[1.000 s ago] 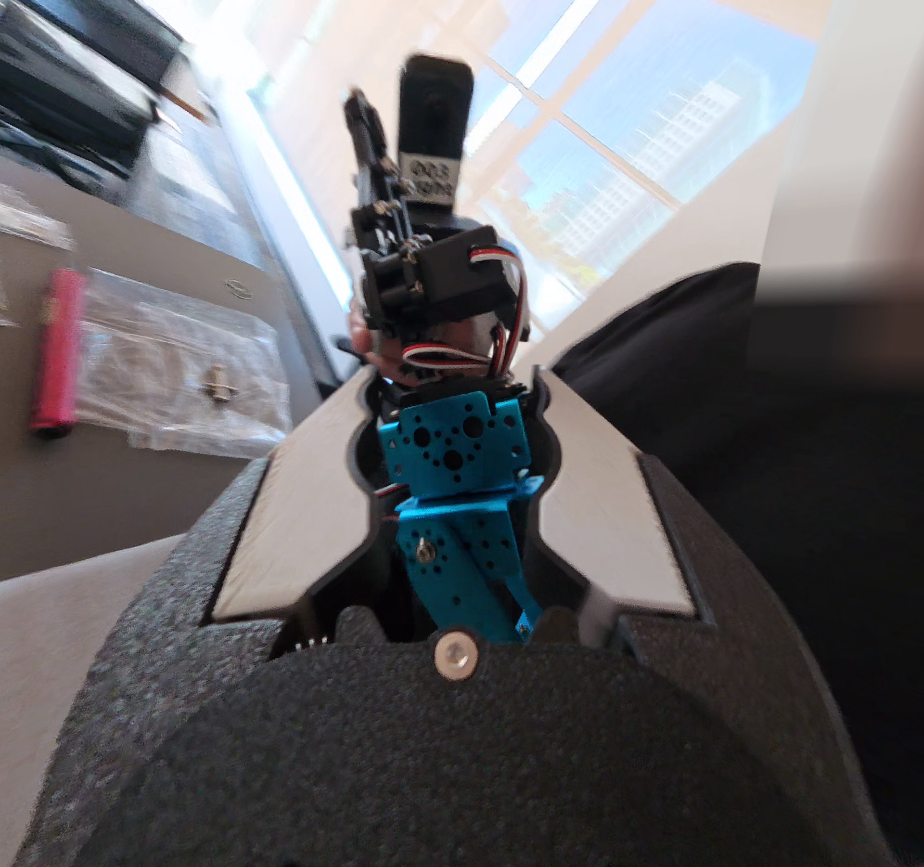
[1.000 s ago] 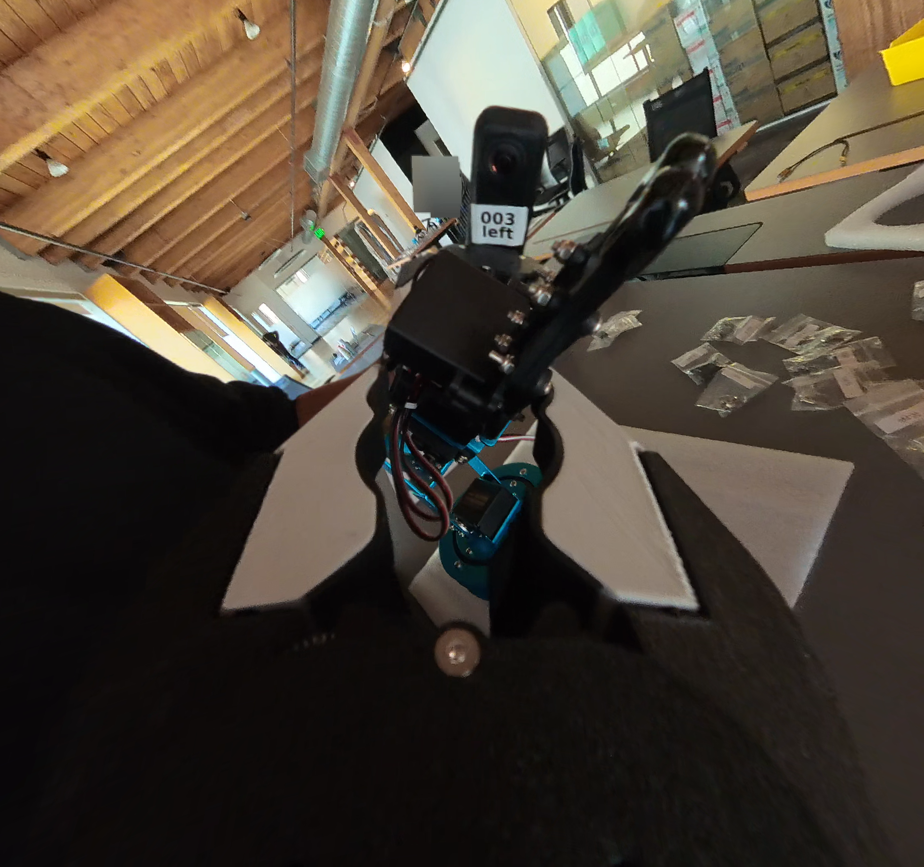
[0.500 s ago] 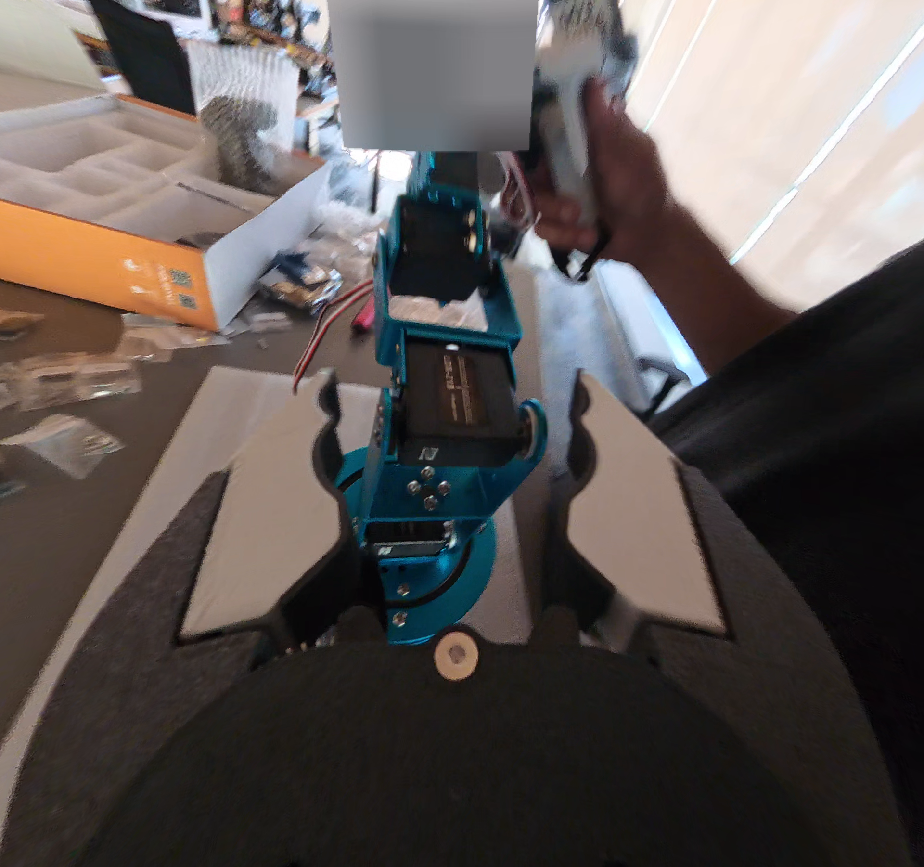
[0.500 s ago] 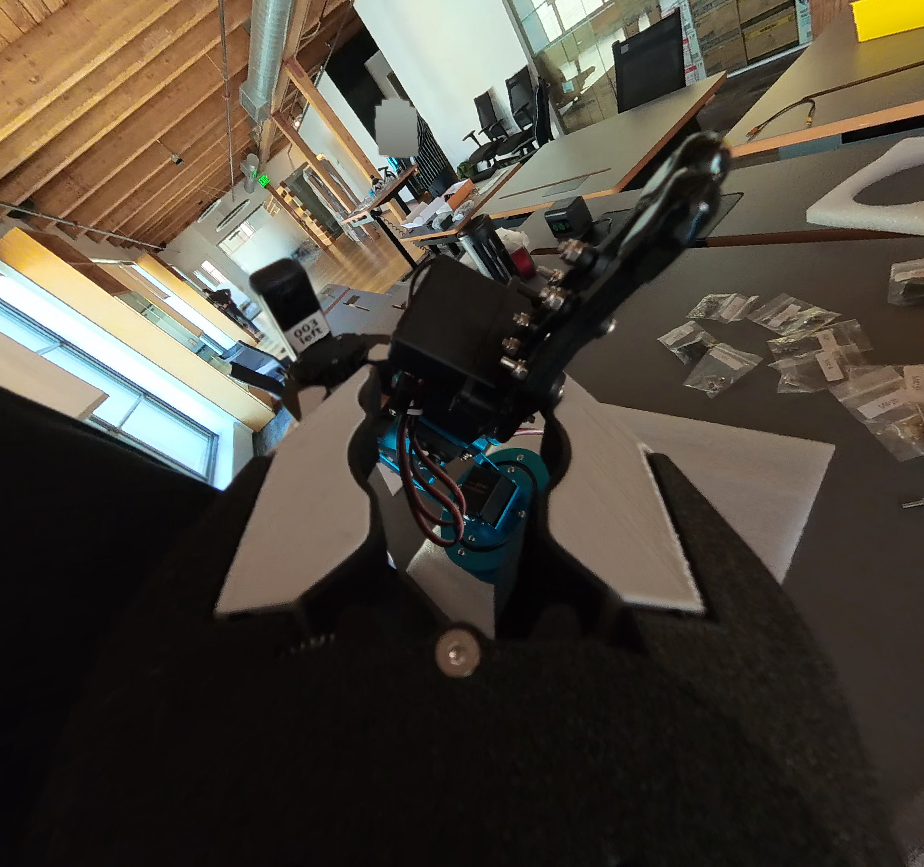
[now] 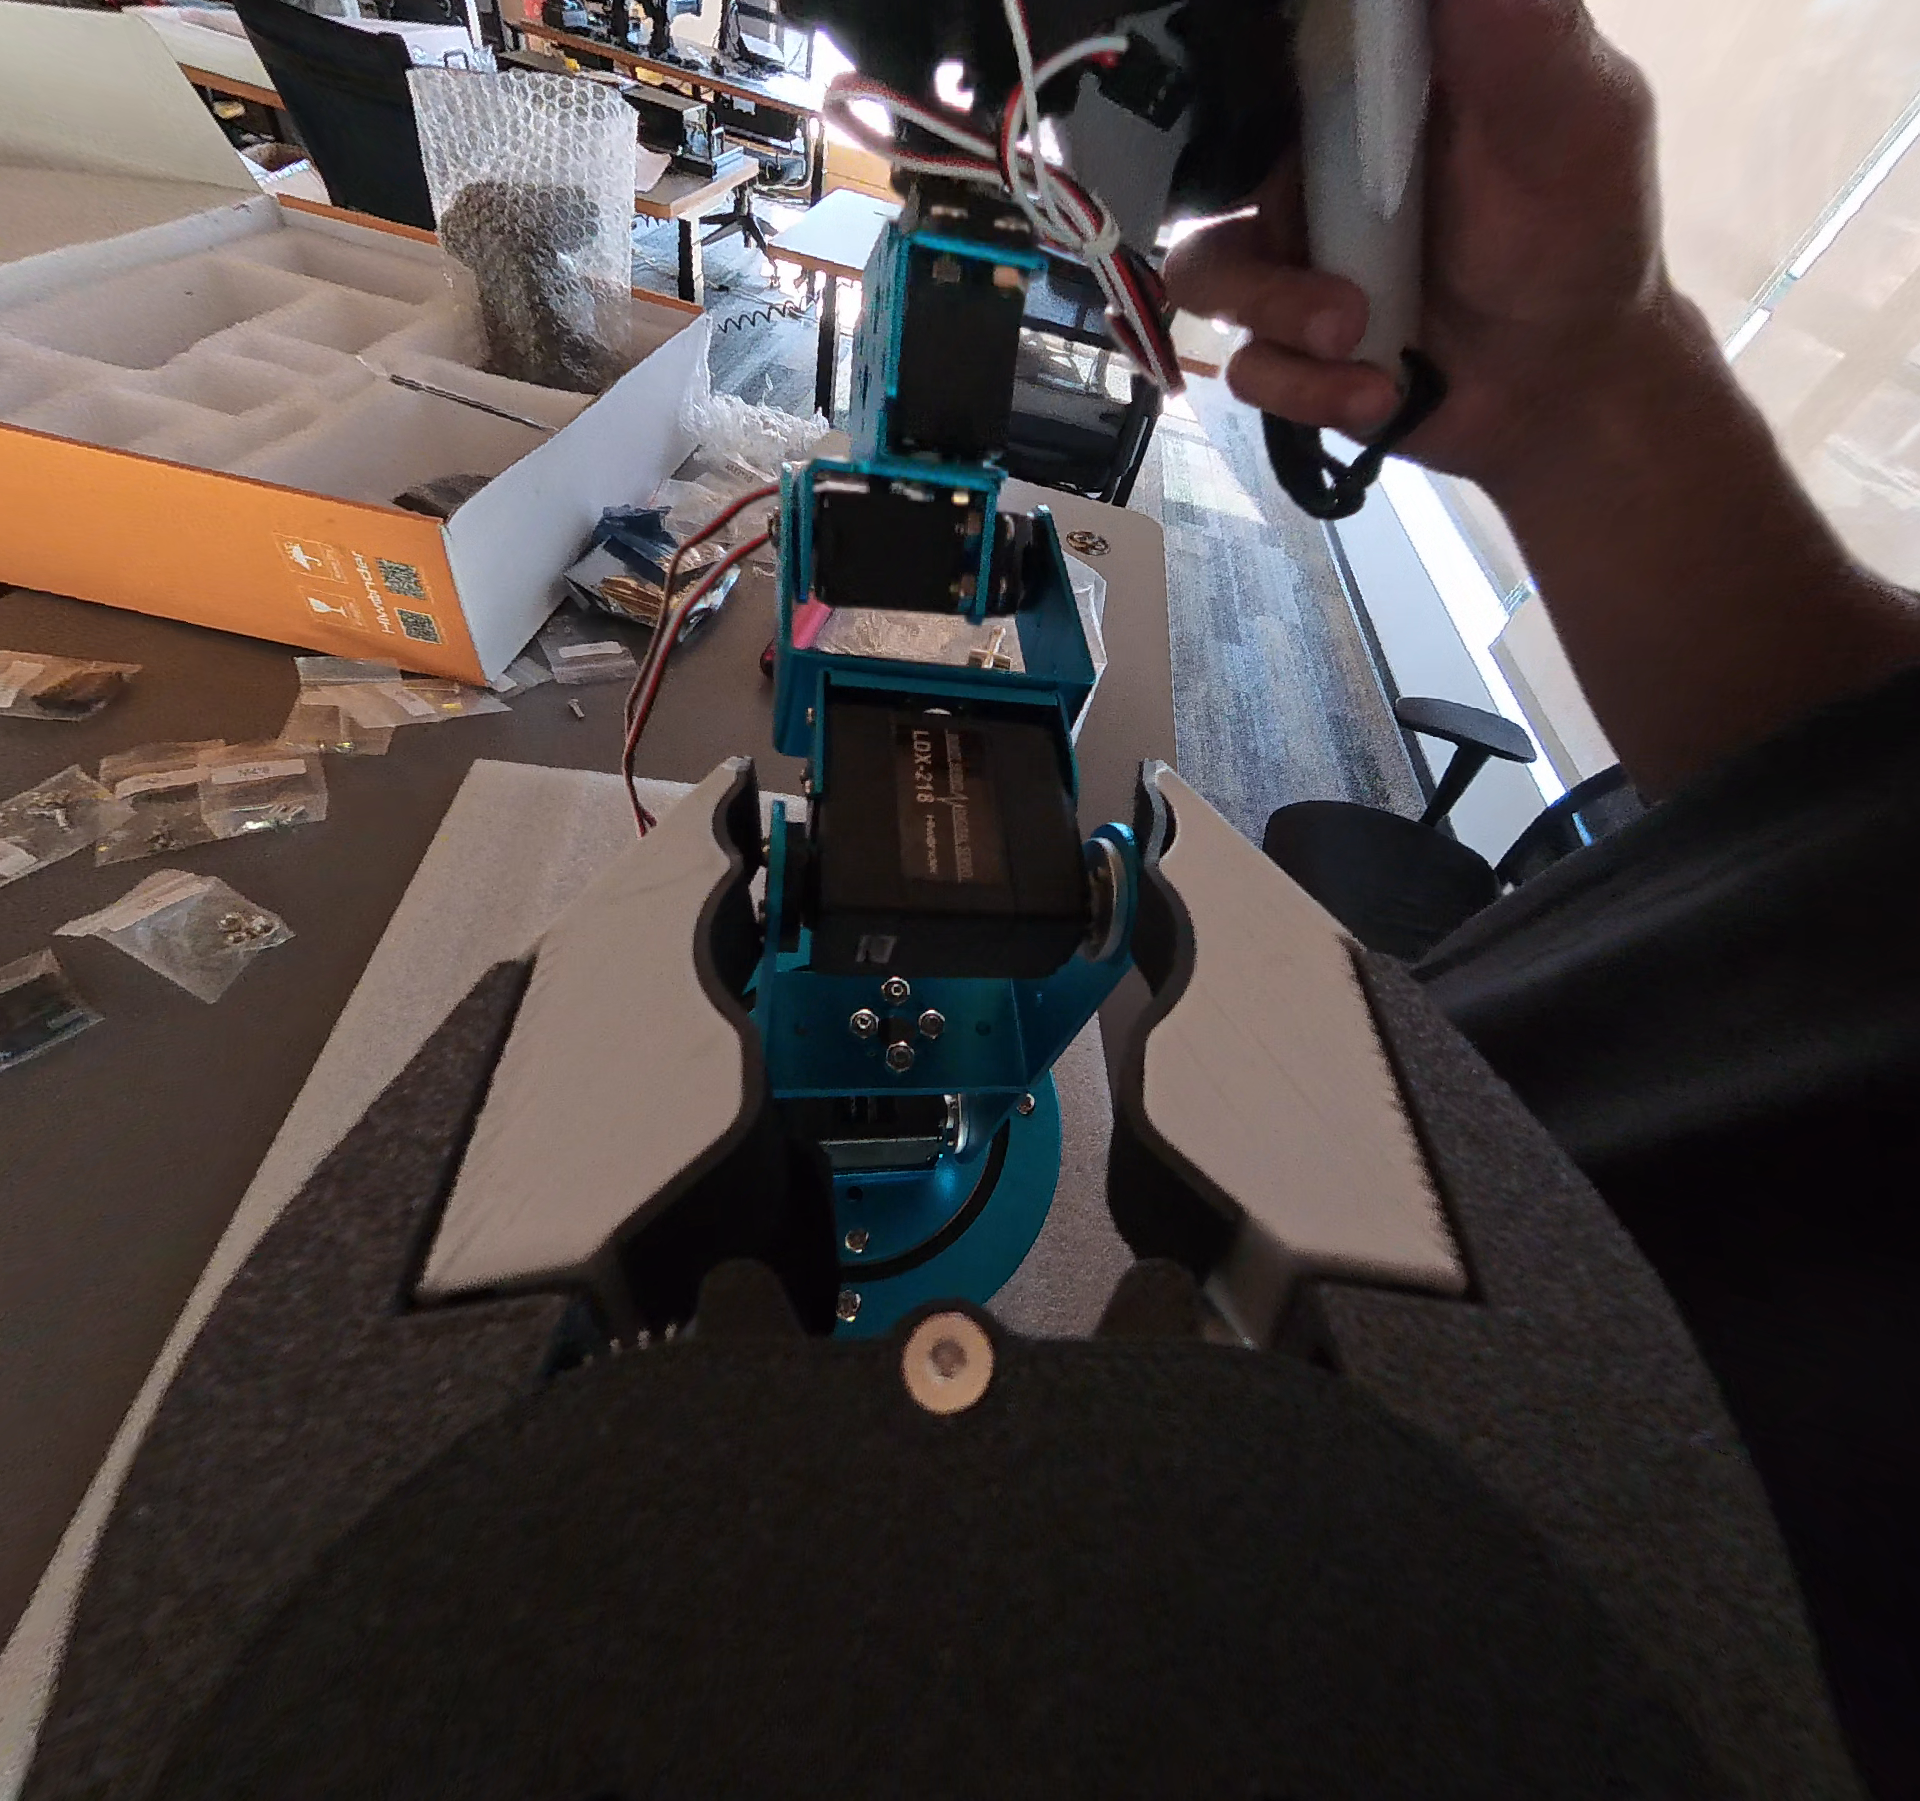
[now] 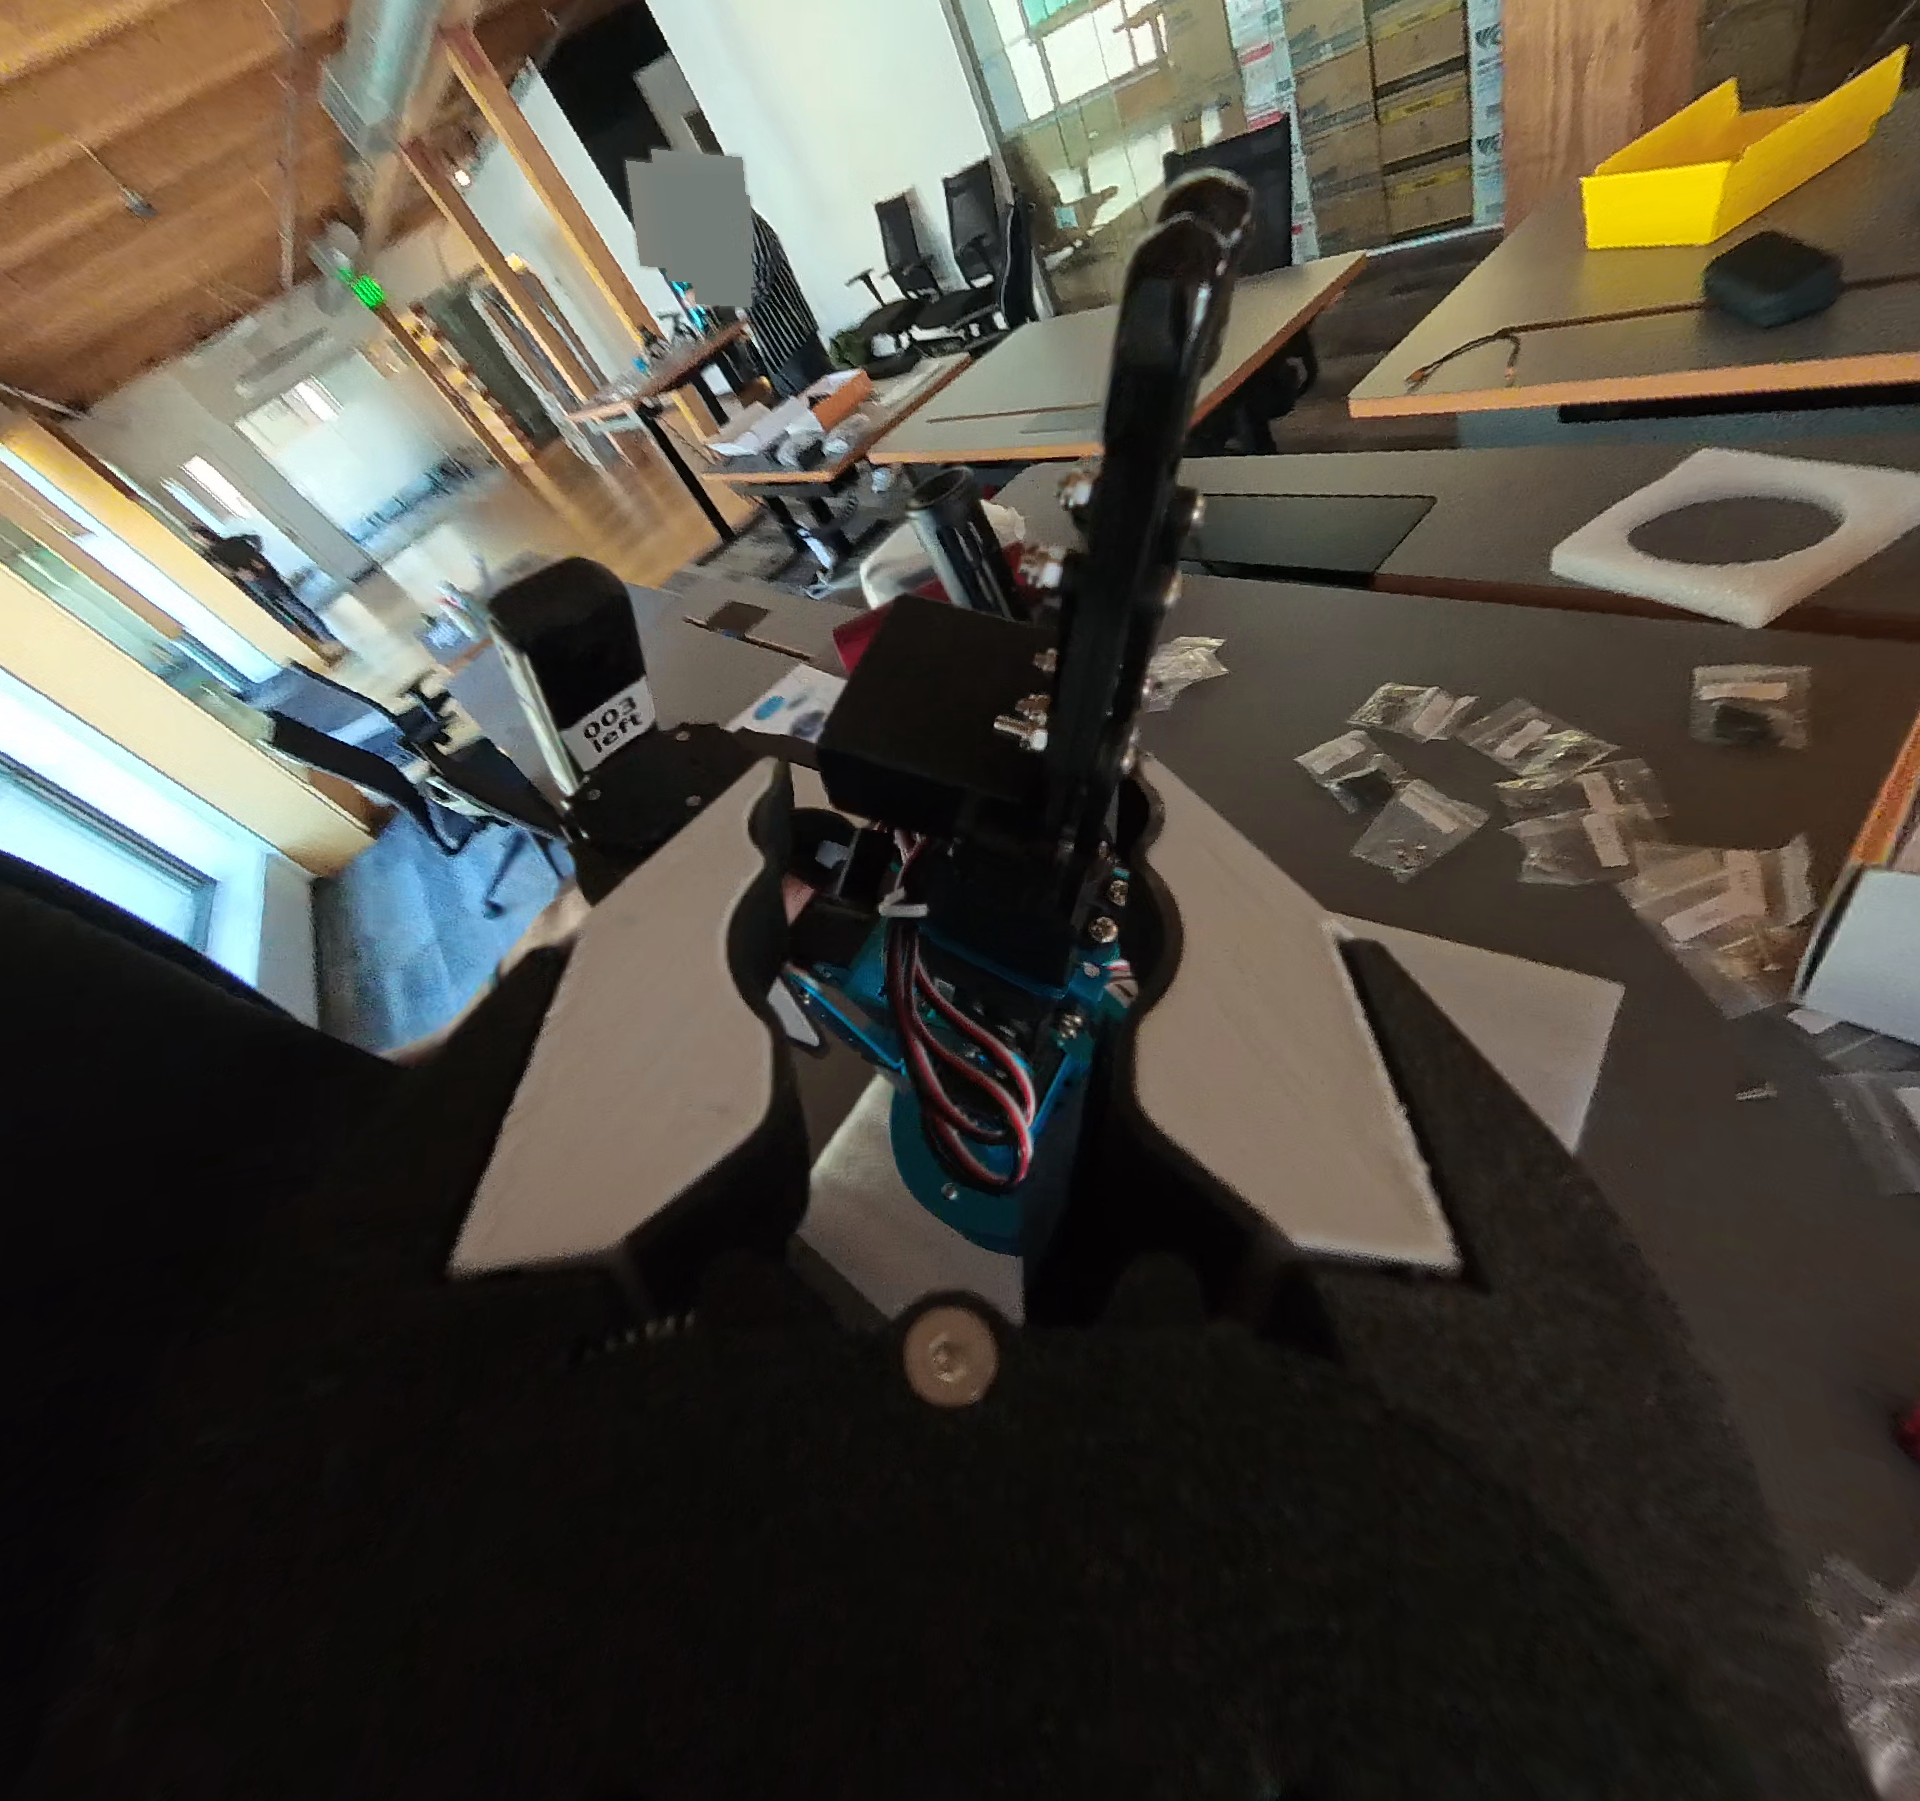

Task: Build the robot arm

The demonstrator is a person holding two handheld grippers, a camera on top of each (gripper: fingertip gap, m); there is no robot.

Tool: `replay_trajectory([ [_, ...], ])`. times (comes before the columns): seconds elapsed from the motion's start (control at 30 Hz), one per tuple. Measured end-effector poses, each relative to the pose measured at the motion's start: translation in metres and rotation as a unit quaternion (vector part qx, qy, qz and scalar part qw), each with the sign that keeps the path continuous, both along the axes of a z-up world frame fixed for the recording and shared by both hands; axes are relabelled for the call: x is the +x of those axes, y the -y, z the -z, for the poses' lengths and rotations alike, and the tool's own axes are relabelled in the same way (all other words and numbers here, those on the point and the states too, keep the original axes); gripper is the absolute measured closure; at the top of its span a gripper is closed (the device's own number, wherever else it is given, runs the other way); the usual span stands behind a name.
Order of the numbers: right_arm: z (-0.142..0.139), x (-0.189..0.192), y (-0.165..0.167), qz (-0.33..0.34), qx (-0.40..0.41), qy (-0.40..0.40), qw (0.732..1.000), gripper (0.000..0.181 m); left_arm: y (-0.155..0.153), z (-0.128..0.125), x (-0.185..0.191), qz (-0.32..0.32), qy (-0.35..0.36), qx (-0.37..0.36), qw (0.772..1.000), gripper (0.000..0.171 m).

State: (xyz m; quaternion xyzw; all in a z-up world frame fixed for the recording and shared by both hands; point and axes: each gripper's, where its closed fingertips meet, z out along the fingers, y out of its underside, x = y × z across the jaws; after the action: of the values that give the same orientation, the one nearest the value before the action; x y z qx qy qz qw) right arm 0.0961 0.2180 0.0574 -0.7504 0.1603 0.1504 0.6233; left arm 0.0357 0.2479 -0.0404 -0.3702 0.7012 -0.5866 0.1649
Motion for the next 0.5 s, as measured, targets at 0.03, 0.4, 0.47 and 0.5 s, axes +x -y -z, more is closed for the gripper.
replay_trajectory([
  [0.03, -0.002, -0.003, -0.002, 0.0, -0.006, 0.011, 1.0, 0.119, 0.0, 0.0, 0.0, -0.001, -0.001, -0.002, 1.0, 0.1],
  [0.4, -0.01, -0.021, -0.002, -0.074, 0.015, 0.034, 0.997, 0.106, 0.005, -0.086, 0.005, -0.036, 0.068, -0.042, 0.996, 0.088],
  [0.47, -0.011, -0.025, 0.003, -0.117, 0.025, 0.045, 0.992, 0.1, 0.017, -0.106, 0.016, -0.038, 0.081, -0.036, 0.995, 0.088],
  [0.5, -0.01, -0.027, 0.004, -0.141, 0.027, 0.054, 0.988, 0.097, 0.022, -0.112, 0.023, -0.04, 0.083, -0.03, 0.995, 0.088],
])
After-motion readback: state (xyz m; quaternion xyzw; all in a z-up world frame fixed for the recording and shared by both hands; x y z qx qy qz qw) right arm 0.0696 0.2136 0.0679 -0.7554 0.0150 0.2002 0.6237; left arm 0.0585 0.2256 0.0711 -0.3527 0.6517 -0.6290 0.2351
